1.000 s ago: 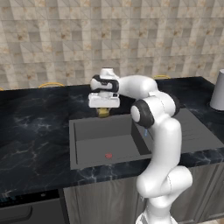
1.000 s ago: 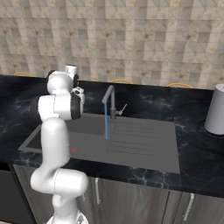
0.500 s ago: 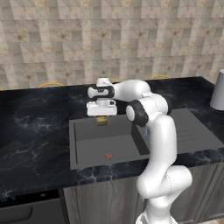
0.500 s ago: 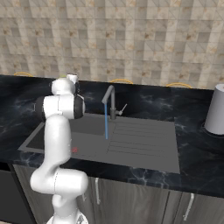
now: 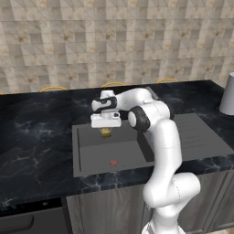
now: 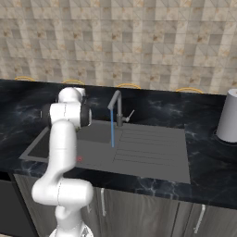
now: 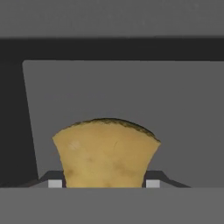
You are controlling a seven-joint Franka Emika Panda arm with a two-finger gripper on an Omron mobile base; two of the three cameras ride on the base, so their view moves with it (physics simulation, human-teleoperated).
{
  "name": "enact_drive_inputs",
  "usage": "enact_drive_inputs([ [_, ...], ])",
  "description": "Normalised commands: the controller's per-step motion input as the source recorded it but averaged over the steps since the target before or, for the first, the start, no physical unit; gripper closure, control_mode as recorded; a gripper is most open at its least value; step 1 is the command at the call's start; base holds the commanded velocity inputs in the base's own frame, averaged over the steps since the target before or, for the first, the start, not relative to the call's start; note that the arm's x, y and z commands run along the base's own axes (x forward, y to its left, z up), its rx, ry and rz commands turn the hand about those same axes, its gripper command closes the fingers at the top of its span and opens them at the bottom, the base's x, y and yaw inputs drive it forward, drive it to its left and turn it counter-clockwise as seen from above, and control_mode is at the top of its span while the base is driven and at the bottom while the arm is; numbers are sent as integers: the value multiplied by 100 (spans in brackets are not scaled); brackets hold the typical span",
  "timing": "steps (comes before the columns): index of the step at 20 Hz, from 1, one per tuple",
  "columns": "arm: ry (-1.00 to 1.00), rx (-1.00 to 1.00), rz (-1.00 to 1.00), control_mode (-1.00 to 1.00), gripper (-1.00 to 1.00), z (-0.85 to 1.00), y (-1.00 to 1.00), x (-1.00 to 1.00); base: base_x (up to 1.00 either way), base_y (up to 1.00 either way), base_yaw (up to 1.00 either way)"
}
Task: Soak the sponge with water for a few seconds and then drop it inside the sink.
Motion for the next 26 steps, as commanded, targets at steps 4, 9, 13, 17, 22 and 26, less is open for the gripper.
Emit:
enact_drive_inputs([
  [4, 0, 0, 0, -100, 100, -62, 1, 17, 0, 0, 0],
  [9, 0, 0, 0, -100, 100, -74, 7, 8, 0, 0, 0],
  [13, 0, 0, 0, -100, 100, -71, 11, 0, 0, 0, 0],
  [17, 0, 0, 0, -100, 100, -58, 11, 0, 0, 0, 0],
  [22, 0, 0, 0, -100, 100, -50, 7, 0, 0, 0, 0],
  [26, 1, 0, 0, -100, 100, -38, 9, 0, 0, 0, 0],
])
